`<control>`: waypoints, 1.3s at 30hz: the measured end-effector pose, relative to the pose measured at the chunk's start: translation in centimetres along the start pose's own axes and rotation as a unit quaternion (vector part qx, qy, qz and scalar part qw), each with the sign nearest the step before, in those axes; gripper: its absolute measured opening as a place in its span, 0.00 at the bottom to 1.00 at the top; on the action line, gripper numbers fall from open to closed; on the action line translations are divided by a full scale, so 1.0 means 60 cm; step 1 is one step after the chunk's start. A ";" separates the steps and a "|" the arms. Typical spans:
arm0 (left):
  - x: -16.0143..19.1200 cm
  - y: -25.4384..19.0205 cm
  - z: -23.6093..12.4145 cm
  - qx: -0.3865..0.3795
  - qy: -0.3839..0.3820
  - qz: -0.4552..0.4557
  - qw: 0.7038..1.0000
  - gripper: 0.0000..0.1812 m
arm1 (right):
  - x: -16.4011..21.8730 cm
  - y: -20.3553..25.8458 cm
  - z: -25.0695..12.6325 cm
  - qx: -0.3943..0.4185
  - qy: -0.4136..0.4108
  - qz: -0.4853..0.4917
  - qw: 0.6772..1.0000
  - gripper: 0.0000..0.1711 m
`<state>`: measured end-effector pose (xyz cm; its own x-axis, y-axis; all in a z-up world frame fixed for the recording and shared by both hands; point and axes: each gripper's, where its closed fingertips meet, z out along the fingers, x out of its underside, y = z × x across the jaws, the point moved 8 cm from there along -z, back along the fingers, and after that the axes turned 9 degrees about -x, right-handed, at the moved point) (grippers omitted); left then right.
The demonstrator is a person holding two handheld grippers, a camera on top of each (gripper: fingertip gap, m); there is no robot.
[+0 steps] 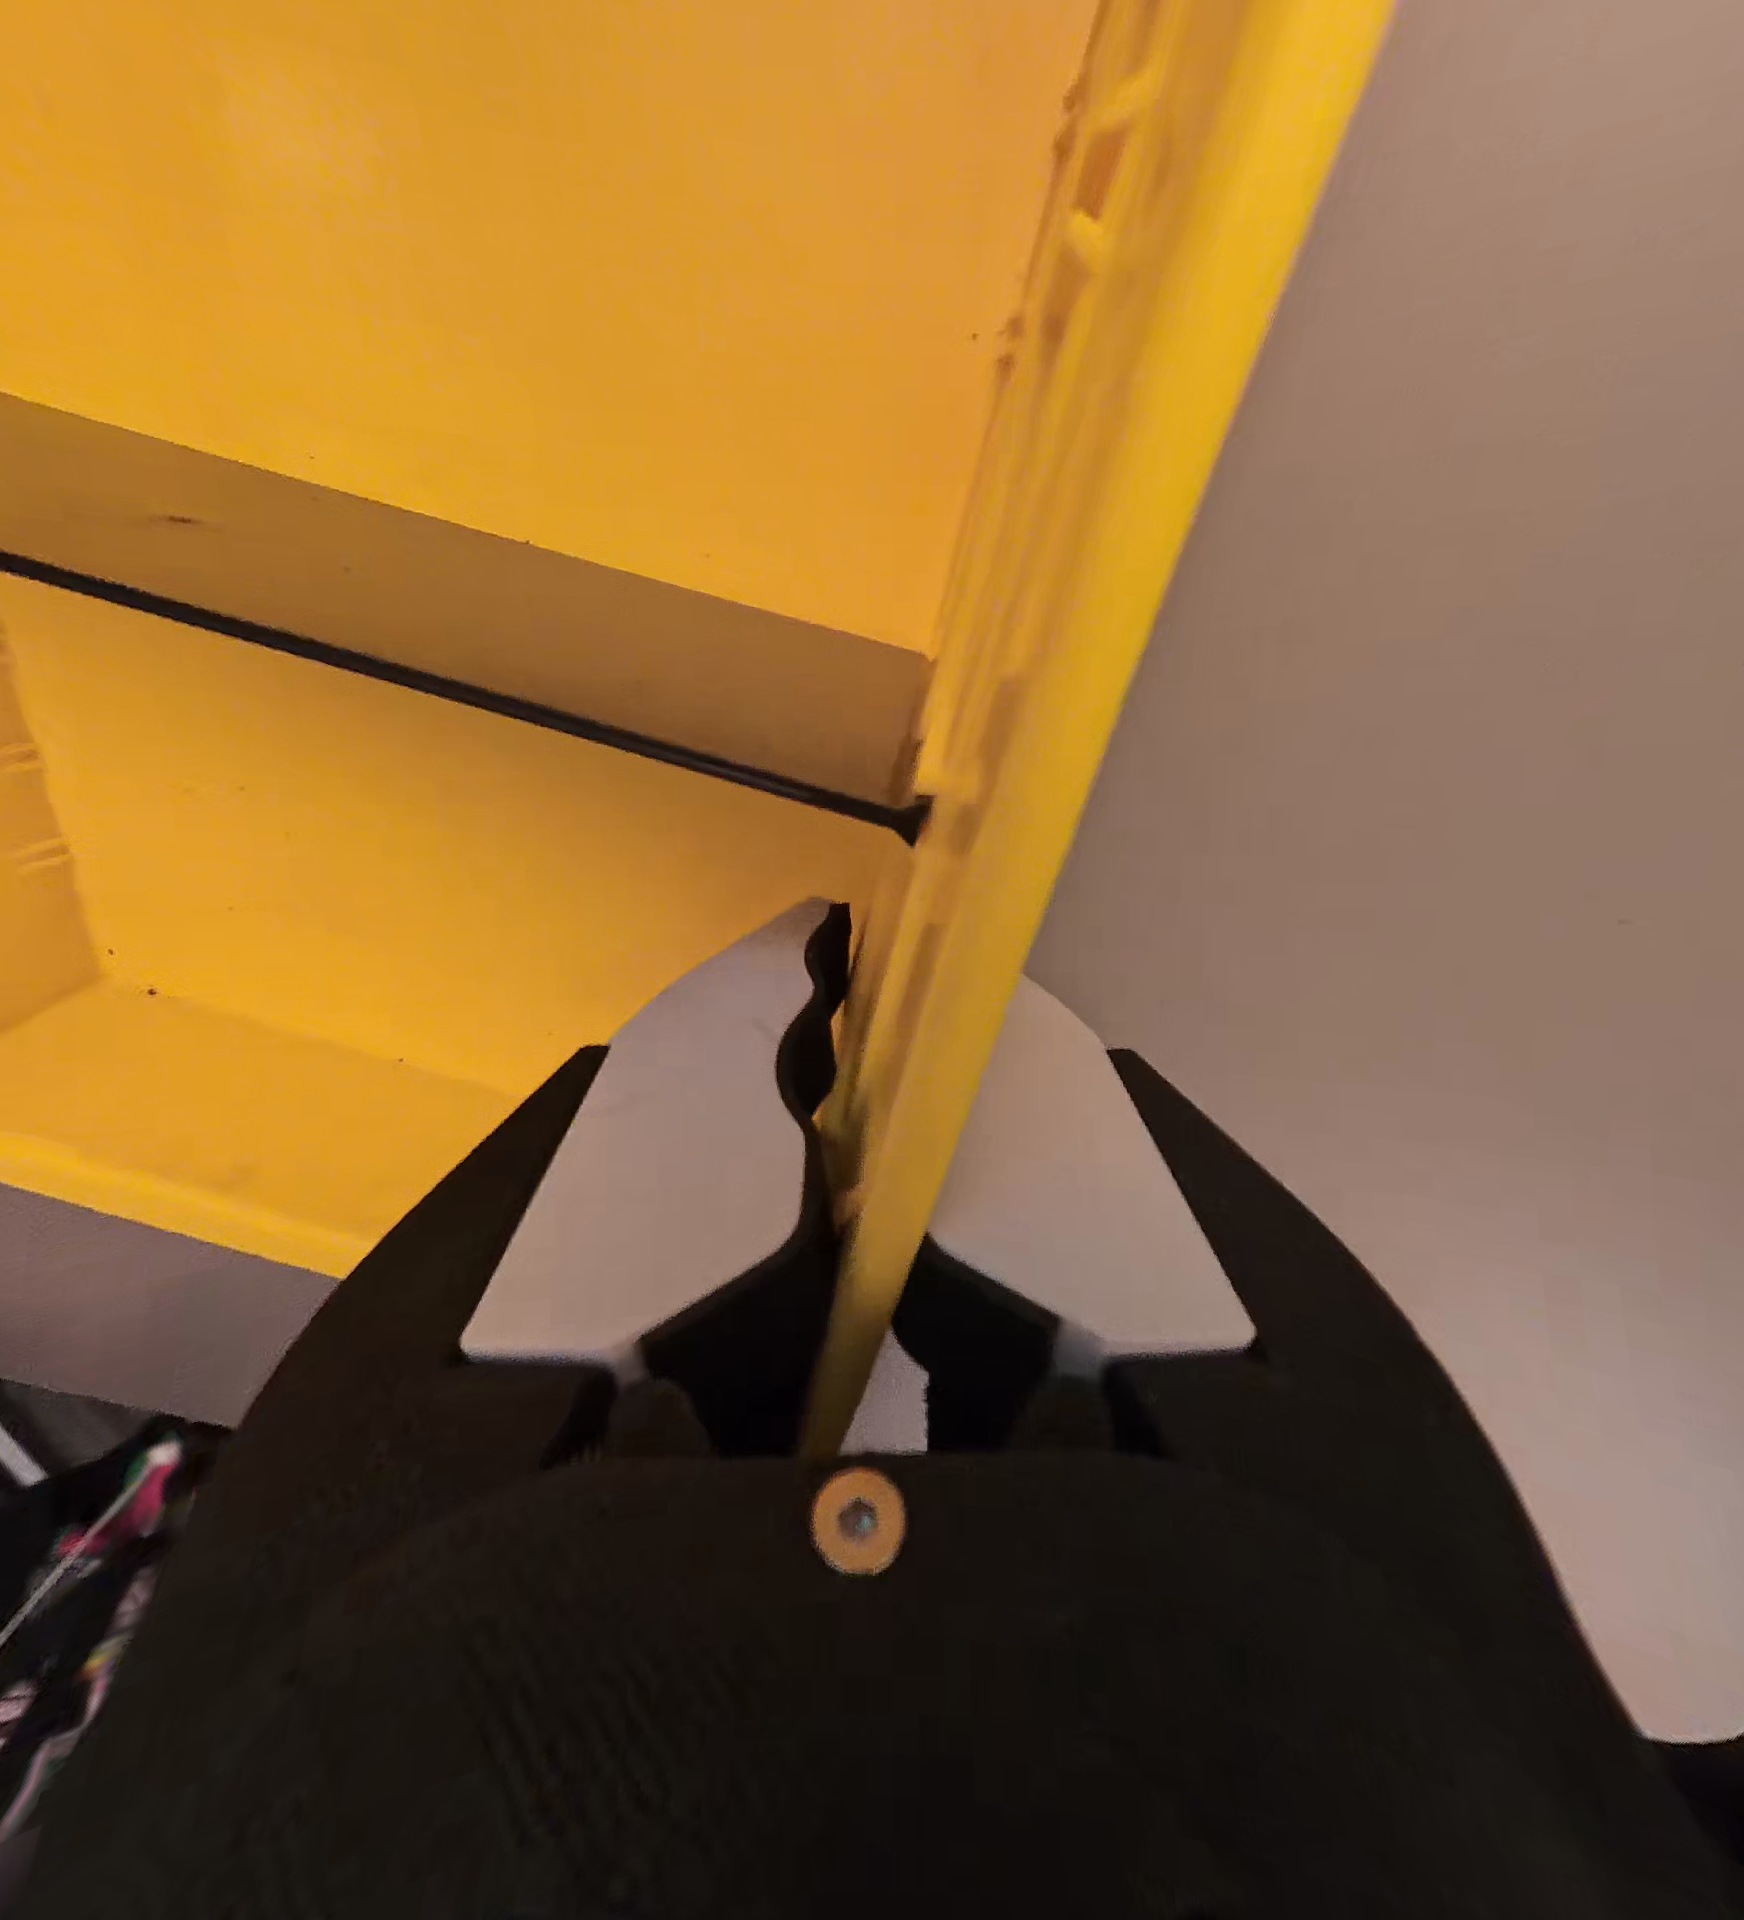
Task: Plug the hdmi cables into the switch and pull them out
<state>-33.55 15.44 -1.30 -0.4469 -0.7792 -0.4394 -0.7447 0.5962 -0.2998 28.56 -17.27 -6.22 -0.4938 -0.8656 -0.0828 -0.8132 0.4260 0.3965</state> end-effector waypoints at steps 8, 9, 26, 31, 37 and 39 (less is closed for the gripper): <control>0.098 0.169 -0.110 -0.079 -0.065 -0.175 0.979 0.06 | -0.019 -0.001 0.001 0.059 0.039 -0.064 0.995 0.03; 0.108 0.181 -0.119 -0.081 -0.070 -0.187 0.977 0.06 | -0.018 -0.008 -0.002 0.059 0.040 -0.064 0.995 0.03; 0.140 0.214 -0.144 -0.080 -0.109 -0.230 0.964 0.06 | 0.002 -0.051 -0.018 0.055 0.058 -0.061 0.995 0.03; 0.144 0.217 -0.149 -0.095 -0.110 -0.218 0.965 0.06 | 0.001 -0.050 -0.018 0.055 0.058 -0.058 0.995 0.03; 0.142 0.216 -0.149 -0.106 -0.104 -0.208 0.967 0.05 | -0.005 -0.049 -0.017 0.059 0.059 -0.057 0.995 0.03; 0.142 0.216 -0.149 -0.106 -0.104 -0.211 0.966 0.05 | -0.007 -0.048 -0.016 0.062 0.059 -0.057 0.995 0.03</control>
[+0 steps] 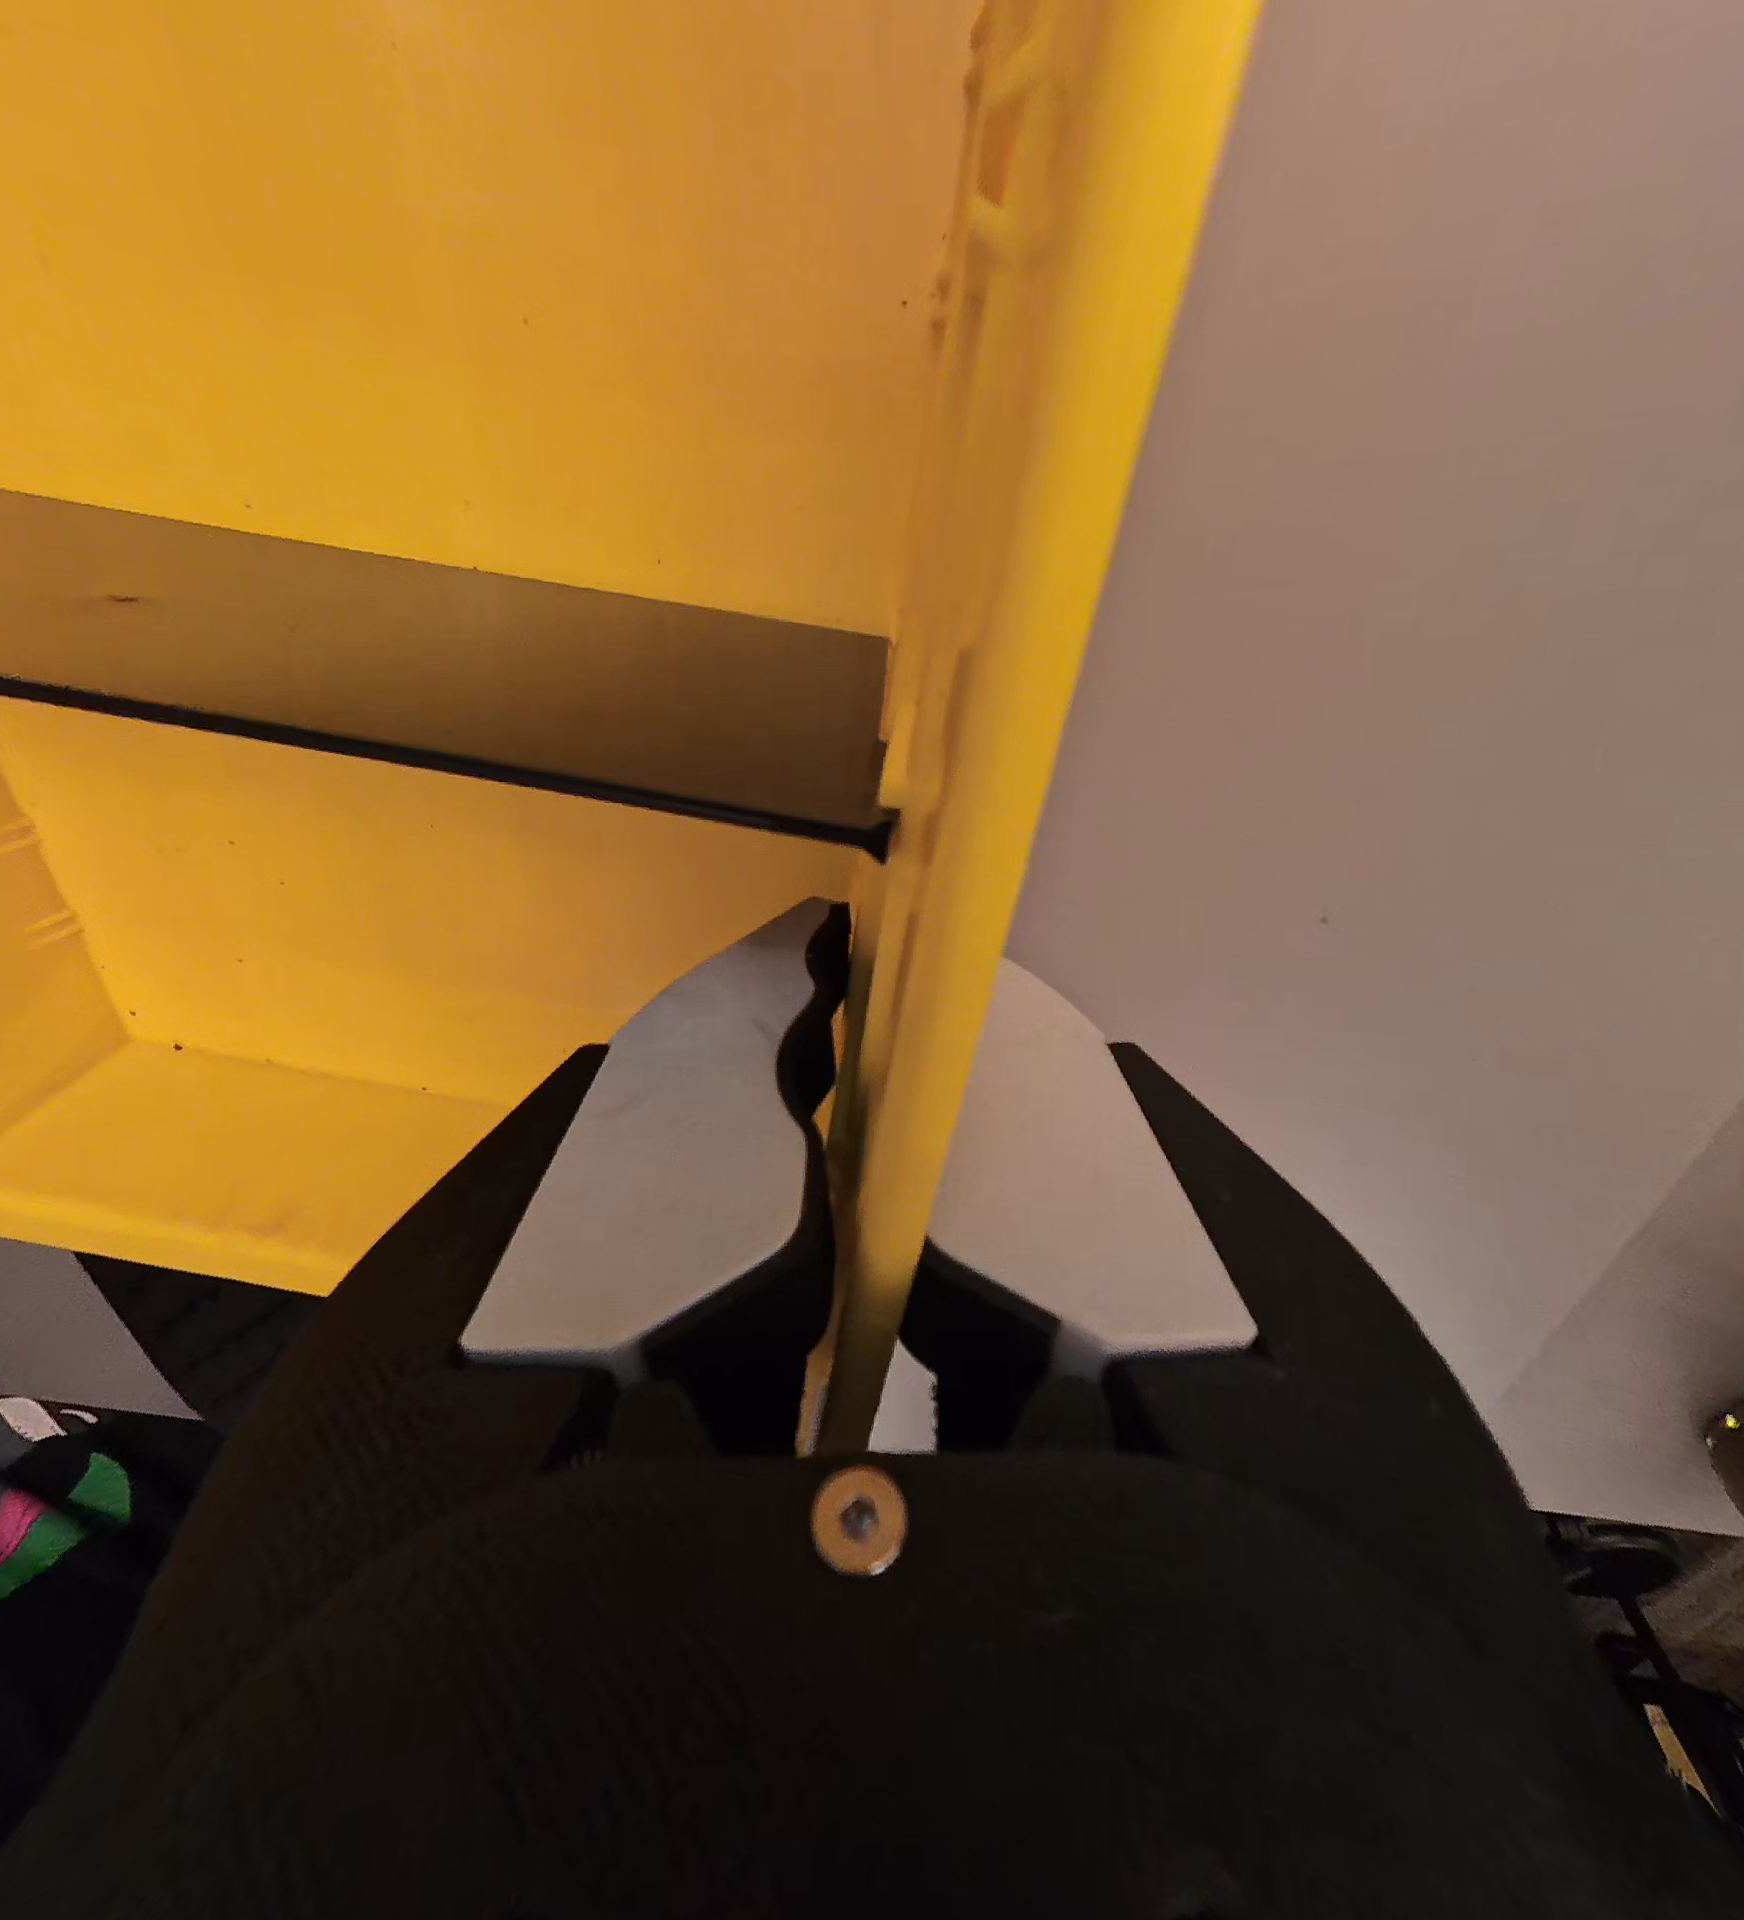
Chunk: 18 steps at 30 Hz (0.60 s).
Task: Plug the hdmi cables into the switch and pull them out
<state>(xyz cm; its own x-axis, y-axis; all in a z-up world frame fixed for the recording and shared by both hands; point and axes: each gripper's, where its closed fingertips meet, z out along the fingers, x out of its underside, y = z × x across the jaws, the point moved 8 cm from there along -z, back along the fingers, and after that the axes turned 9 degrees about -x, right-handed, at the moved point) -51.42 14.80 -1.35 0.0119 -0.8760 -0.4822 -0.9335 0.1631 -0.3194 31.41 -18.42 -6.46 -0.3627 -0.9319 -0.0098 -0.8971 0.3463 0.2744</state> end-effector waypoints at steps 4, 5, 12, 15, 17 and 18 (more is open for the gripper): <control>0.000 0.000 0.000 -0.003 -0.001 0.000 1.000 0.05 | -0.004 0.002 0.001 0.008 0.001 -0.004 1.000 0.04; 0.000 0.000 0.000 -0.003 -0.002 0.001 1.000 0.05 | -0.005 0.003 0.001 0.011 0.001 -0.007 1.000 0.05; 0.003 0.003 0.001 0.007 -0.009 0.001 1.000 0.05 | -0.005 0.003 0.001 0.028 0.003 -0.017 0.999 0.07; 0.003 0.003 0.001 0.007 -0.010 0.002 1.000 0.05 | -0.007 0.001 0.001 0.025 0.004 -0.023 0.999 0.07; 0.002 0.003 0.001 0.004 -0.012 0.004 1.000 0.05 | -0.011 -0.001 0.001 0.027 0.005 -0.025 0.999 0.07; 0.002 0.004 0.001 0.005 -0.013 0.002 1.000 0.05 | -0.012 -0.001 0.001 0.029 0.006 -0.026 0.999 0.07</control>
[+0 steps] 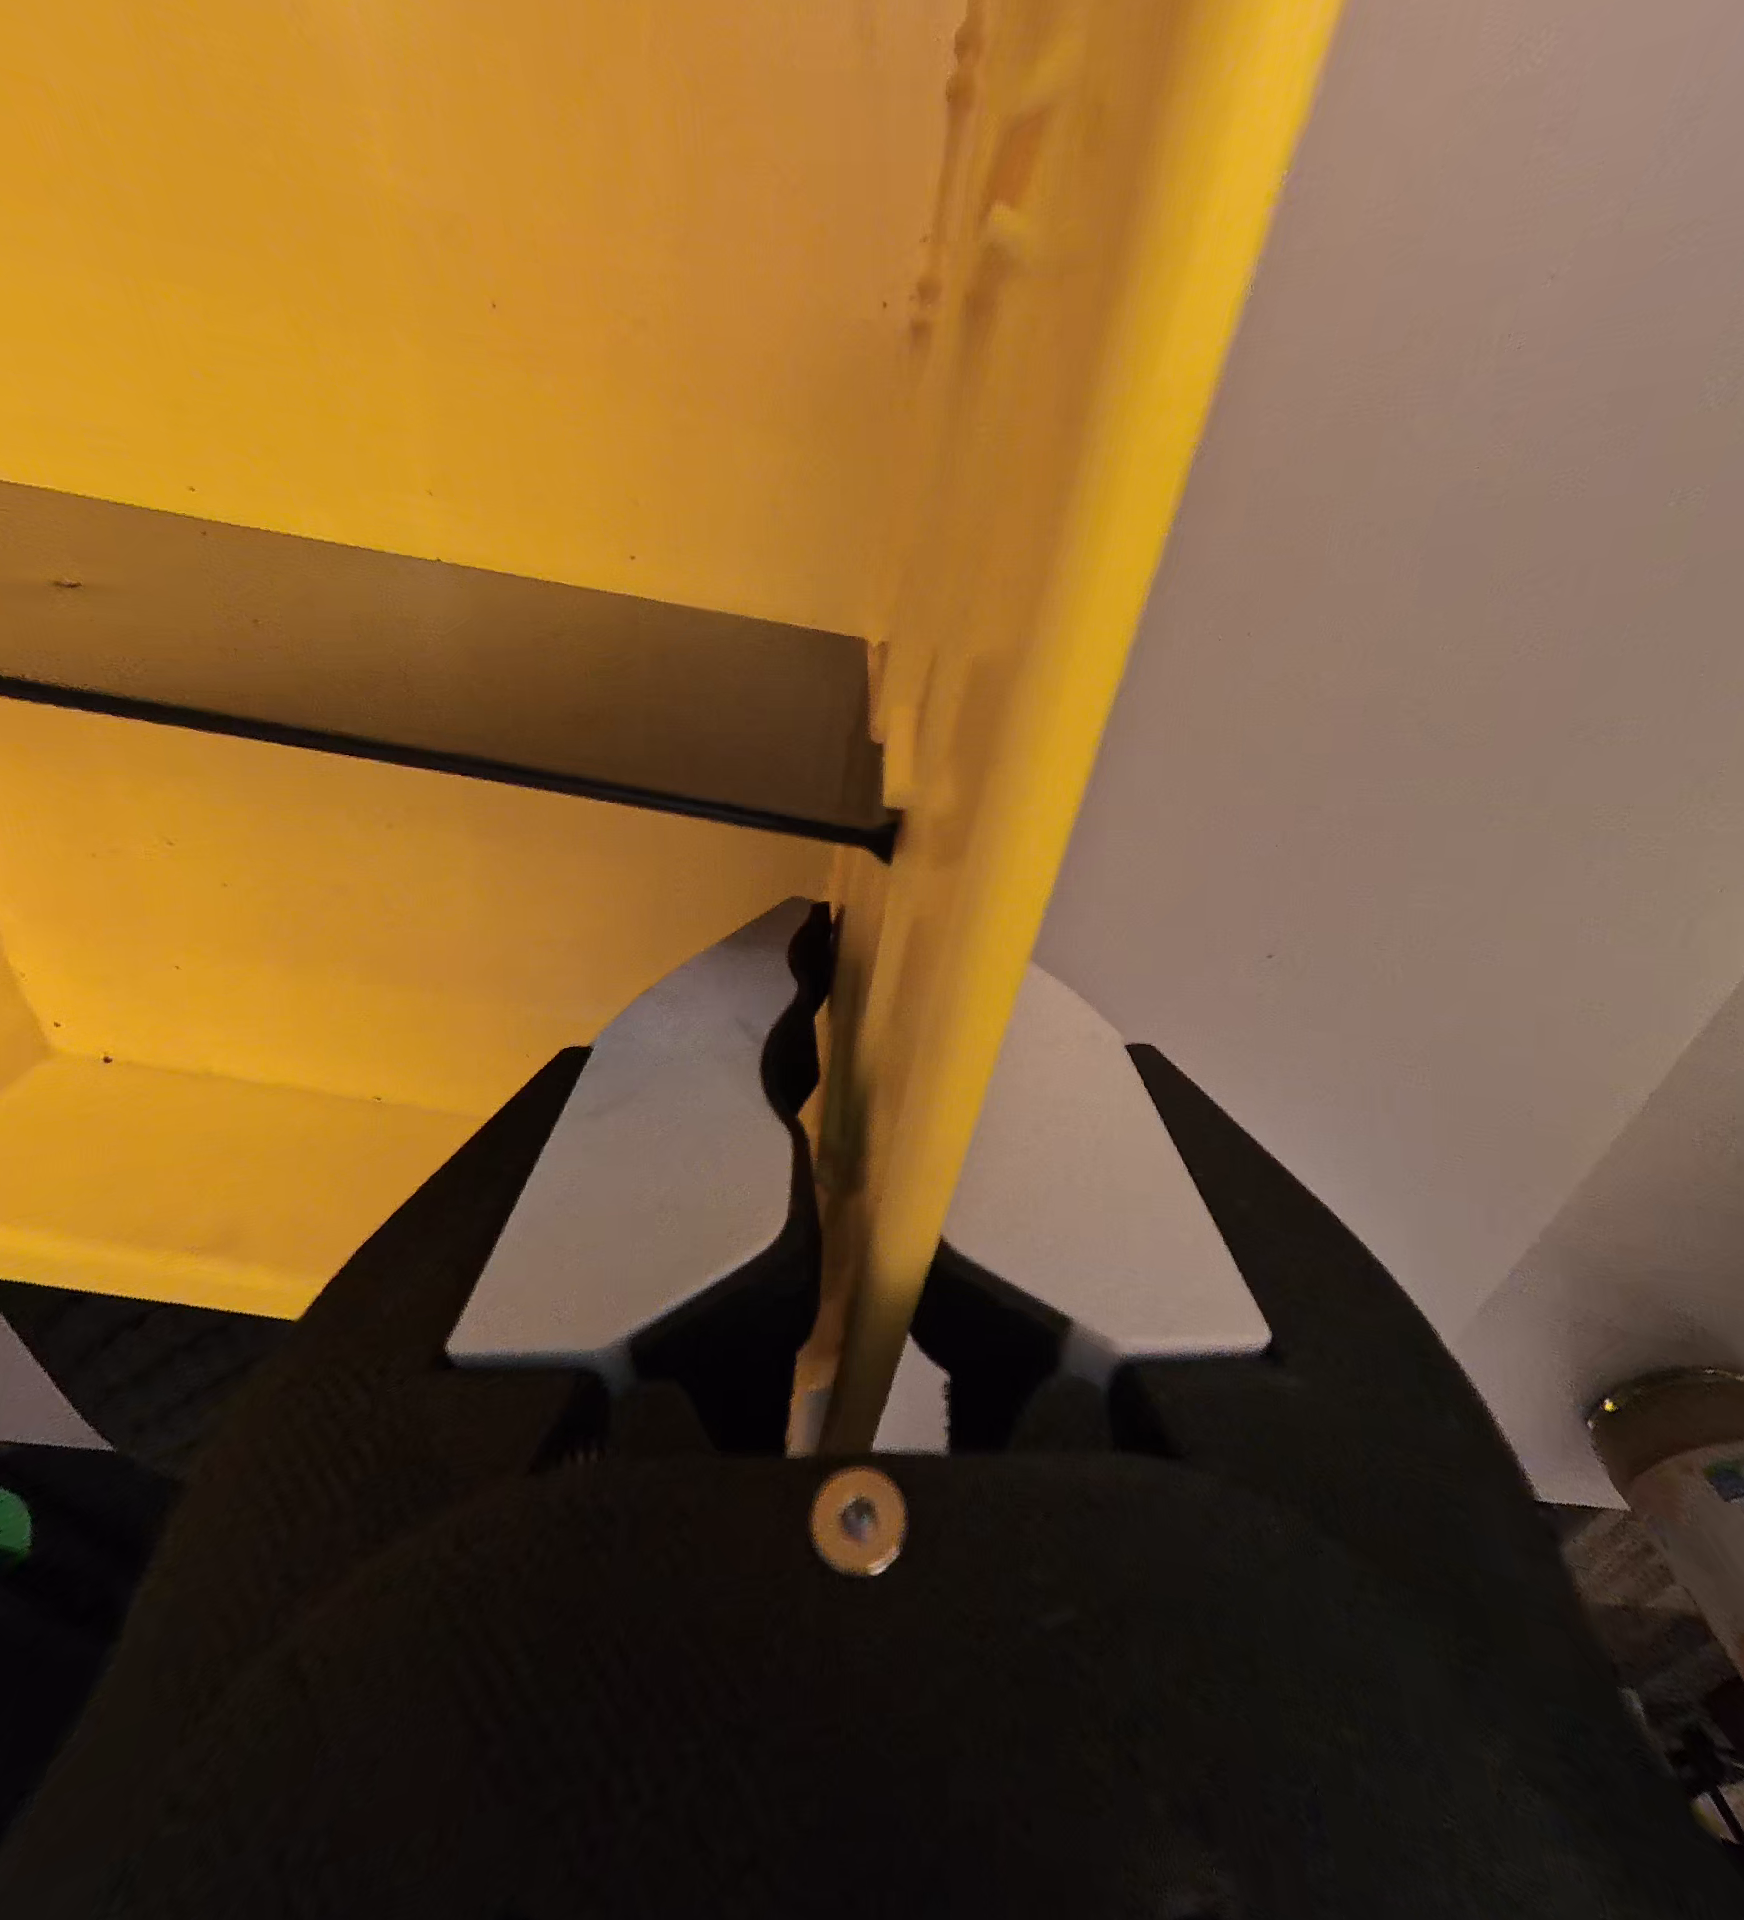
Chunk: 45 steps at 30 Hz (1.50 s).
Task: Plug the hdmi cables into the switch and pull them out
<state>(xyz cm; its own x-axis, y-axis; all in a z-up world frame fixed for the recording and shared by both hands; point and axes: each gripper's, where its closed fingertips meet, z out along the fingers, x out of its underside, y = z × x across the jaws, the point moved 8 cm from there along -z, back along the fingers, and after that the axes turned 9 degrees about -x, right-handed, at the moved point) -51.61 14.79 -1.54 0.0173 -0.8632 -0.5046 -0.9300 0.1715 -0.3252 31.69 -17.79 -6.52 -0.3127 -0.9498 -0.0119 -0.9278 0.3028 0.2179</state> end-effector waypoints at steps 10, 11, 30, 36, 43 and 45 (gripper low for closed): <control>0.001 -0.001 -0.001 -0.002 0.002 0.005 1.000 0.05 | 0.001 0.001 0.002 0.031 0.019 -0.007 0.999 0.13; 0.000 -0.001 -0.001 -0.004 0.001 0.005 1.000 0.05 | 0.002 0.001 0.003 0.036 0.030 -0.007 0.999 0.14; -0.077 -0.130 -0.093 0.073 -0.280 0.128 0.949 0.40 | -0.011 0.140 -0.254 0.021 -0.427 -0.159 0.890 0.31; -0.093 -0.213 -0.008 -0.108 -0.315 0.284 0.899 0.48 | 0.031 0.309 -0.356 -0.012 -0.731 -0.281 0.622 0.35; -0.084 -0.247 0.081 -0.200 -0.232 0.364 0.880 0.54 | 0.030 0.393 -0.339 -0.004 -0.747 -0.325 0.580 0.35; -0.082 -0.252 0.092 -0.208 -0.219 0.374 0.877 0.54 | 0.014 0.397 -0.326 -0.015 -0.741 -0.339 0.579 0.35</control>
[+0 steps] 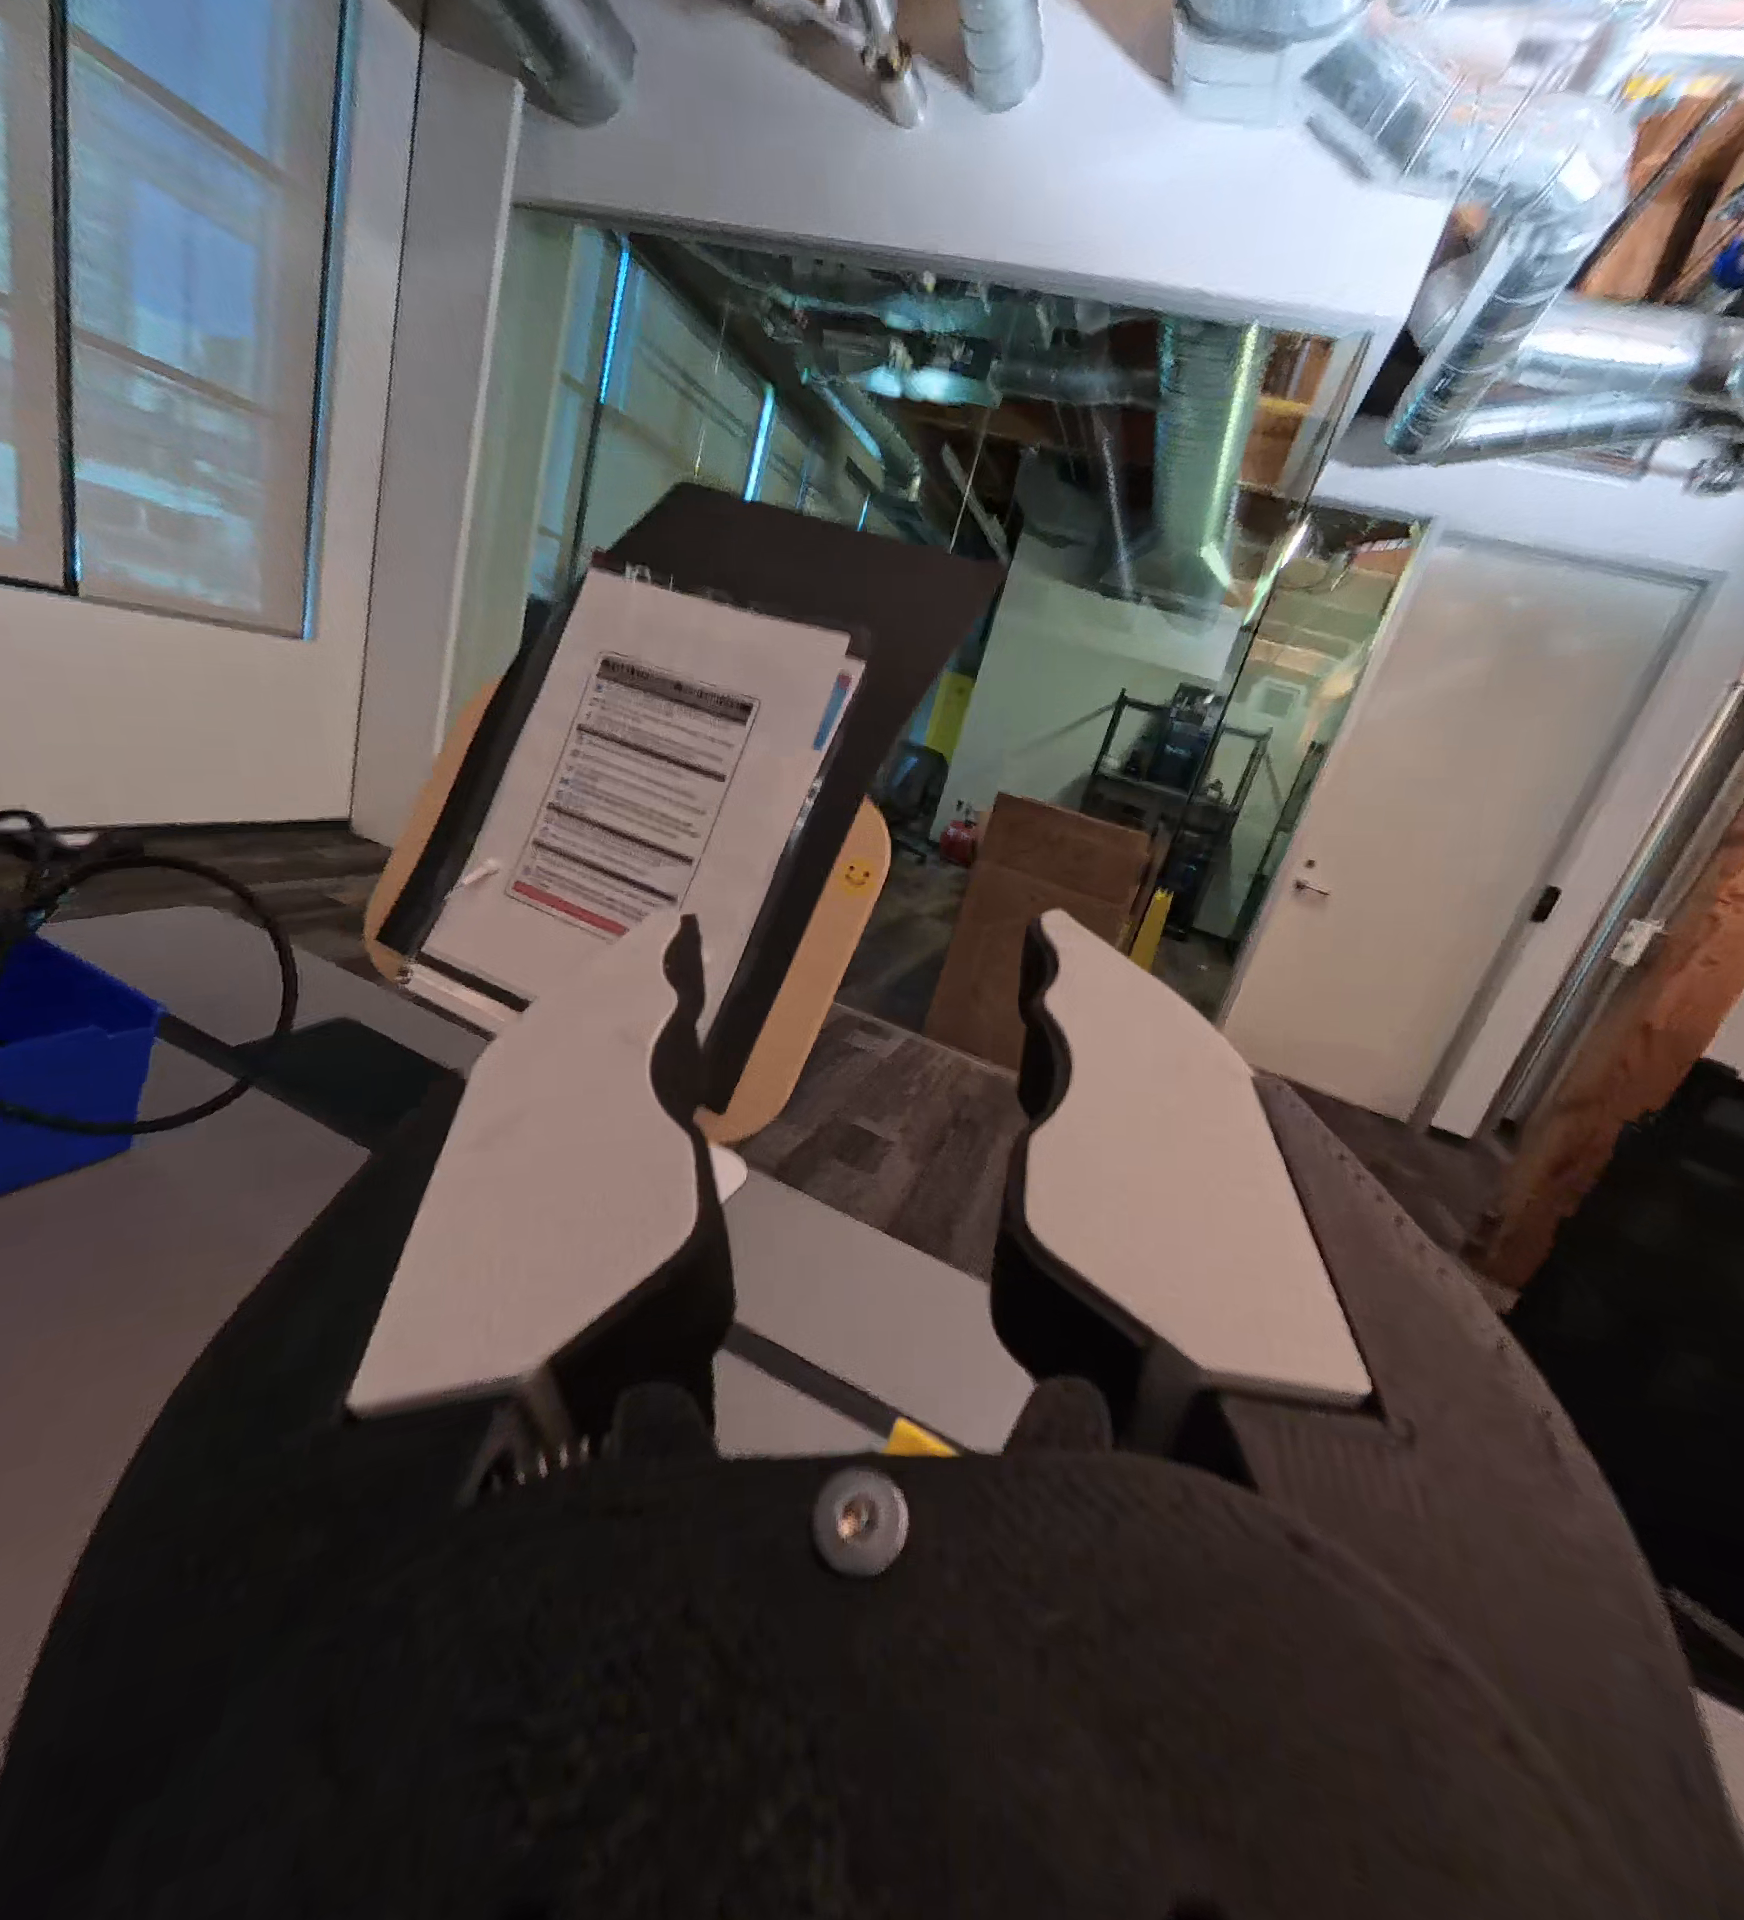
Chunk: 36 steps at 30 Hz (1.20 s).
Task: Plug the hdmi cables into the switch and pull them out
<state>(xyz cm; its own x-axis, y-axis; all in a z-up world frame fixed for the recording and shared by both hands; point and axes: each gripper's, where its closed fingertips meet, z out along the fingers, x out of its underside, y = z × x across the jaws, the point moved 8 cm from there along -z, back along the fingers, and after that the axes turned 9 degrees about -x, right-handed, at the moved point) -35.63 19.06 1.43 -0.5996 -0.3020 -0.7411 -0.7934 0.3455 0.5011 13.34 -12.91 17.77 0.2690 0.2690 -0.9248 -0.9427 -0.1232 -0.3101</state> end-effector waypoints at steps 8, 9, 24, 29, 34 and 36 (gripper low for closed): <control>0.006 -0.030 0.049 -0.086 0.075 0.038 0.993 0.35 | 0.035 -0.015 0.014 0.018 0.070 -0.006 0.997 0.35; 0.009 -0.034 0.054 -0.093 0.085 0.040 0.991 0.29 | 0.033 -0.014 0.014 0.015 0.064 -0.002 0.998 0.35; -0.044 0.043 -0.063 -0.078 -0.067 -0.089 0.991 0.11 | 0.045 0.042 0.056 -0.032 0.097 -0.042 0.994 0.33; -0.065 0.052 -0.105 -0.046 -0.139 -0.107 0.983 0.11 | 0.062 0.077 0.084 -0.068 0.119 -0.052 0.989 0.33; -0.066 0.049 -0.108 -0.018 -0.168 -0.109 0.980 0.11 | 0.091 0.136 0.125 -0.138 0.140 -0.043 0.980 0.32; -0.065 0.047 -0.106 -0.007 -0.164 -0.103 0.981 0.11 | 0.108 0.169 0.145 -0.176 0.145 -0.036 0.973 0.31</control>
<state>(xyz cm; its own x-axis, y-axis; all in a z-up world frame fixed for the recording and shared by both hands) -36.18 15.57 8.54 -0.3633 -0.0618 -0.9296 -0.8967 0.2940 0.3309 3.80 -4.10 10.57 0.4252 0.0149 -0.9050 -0.8064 -0.4478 -0.3862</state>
